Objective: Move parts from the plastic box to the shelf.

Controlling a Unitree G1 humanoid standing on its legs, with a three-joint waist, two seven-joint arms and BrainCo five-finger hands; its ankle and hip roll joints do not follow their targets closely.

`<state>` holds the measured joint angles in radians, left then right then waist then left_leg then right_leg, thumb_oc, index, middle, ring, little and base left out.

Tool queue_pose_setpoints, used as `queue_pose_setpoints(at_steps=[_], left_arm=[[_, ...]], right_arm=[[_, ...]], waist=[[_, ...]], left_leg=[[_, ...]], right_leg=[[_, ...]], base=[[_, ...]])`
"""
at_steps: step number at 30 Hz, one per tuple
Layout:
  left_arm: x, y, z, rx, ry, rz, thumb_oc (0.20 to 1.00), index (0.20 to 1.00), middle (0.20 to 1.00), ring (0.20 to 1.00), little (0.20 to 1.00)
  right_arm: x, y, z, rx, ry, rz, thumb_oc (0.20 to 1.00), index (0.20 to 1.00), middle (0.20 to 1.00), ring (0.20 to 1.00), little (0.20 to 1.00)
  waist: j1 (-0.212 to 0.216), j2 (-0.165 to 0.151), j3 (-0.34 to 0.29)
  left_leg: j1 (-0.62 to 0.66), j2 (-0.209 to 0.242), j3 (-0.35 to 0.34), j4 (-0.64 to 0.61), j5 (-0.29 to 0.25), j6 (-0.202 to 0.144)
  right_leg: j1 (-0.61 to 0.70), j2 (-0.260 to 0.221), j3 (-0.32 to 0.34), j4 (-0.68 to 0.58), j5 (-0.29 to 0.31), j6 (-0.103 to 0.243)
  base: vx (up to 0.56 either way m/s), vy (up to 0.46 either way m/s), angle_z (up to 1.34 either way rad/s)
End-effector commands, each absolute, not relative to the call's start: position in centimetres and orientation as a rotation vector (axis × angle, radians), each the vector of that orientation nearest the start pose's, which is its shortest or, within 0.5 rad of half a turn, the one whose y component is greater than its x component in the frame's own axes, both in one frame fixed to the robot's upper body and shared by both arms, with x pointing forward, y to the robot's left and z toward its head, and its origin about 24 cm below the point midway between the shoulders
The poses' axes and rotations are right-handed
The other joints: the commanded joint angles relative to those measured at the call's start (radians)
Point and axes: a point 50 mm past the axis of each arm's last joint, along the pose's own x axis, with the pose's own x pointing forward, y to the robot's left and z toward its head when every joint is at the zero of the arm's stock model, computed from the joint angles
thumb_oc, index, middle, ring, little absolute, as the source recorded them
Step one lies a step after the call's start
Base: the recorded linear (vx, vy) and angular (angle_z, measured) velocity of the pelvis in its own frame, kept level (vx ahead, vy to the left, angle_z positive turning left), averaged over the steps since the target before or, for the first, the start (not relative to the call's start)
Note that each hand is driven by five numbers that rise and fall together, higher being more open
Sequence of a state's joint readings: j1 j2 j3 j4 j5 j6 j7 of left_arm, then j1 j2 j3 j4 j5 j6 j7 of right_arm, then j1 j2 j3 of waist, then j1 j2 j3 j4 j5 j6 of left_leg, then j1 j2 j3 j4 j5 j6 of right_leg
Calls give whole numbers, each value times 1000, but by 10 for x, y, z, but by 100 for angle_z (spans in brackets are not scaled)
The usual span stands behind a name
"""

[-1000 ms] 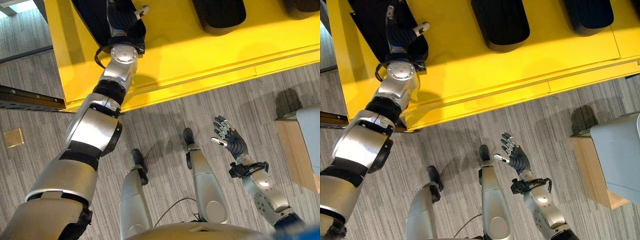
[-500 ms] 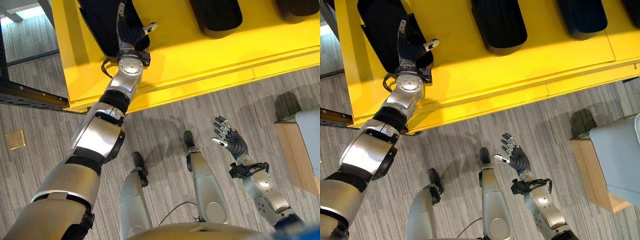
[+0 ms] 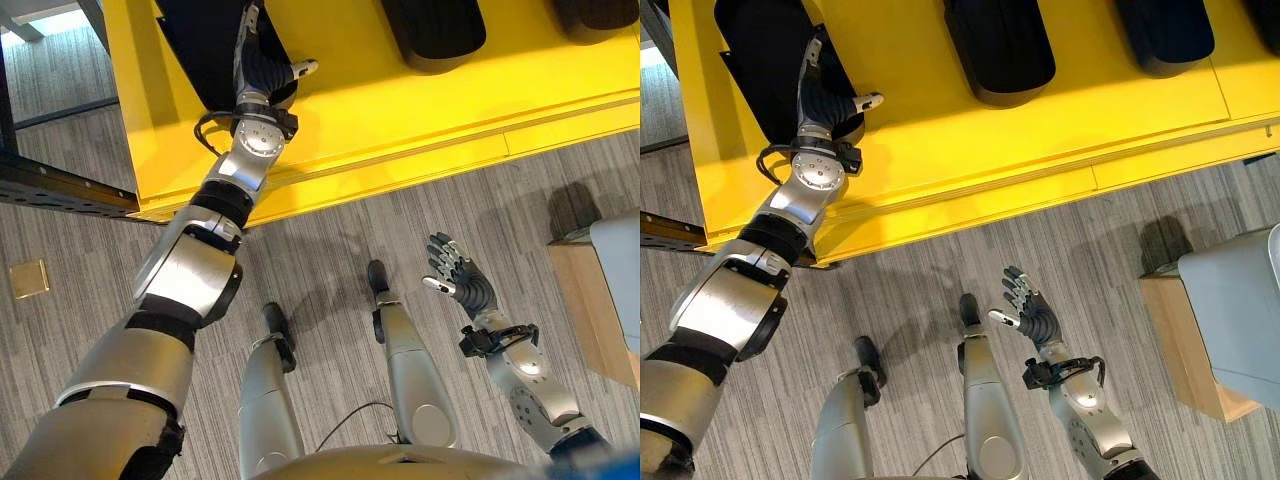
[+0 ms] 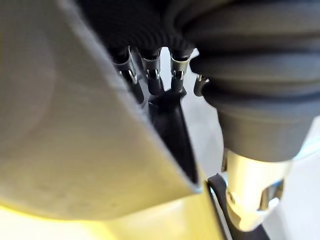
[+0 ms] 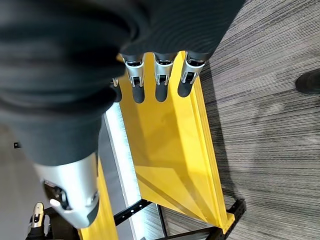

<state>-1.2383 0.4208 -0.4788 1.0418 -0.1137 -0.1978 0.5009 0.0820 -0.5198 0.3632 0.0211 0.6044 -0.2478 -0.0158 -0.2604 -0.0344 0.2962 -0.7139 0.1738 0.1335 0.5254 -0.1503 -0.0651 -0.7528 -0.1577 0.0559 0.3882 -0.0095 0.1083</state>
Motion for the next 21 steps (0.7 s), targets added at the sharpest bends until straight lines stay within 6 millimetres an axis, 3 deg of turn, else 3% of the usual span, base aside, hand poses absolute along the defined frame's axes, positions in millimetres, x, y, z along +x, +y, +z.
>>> queue_pose_setpoints(at_steps=[1,21], left_arm=[[415,210,206,635,-241,410,1000,1000,1000,1000,1000],[414,222,216,758,-269,408,1000,1000,1000,1000,1000]], right_arm=[[225,-190,53,104,-87,242,1000,1000,1000,1000,1000],[221,-194,51,113,-81,240,1000,1000,1000,1000,1000]], waist=[[-9,6,53],[-7,9,51]], left_leg=[[-30,46,-68,15,3,-29],[-45,46,-67,23,1,-27]], right_leg=[[59,-47,-23,89,-87,21],[45,-49,-23,92,-84,24]], base=[[0,0,0],[0,0,0]])
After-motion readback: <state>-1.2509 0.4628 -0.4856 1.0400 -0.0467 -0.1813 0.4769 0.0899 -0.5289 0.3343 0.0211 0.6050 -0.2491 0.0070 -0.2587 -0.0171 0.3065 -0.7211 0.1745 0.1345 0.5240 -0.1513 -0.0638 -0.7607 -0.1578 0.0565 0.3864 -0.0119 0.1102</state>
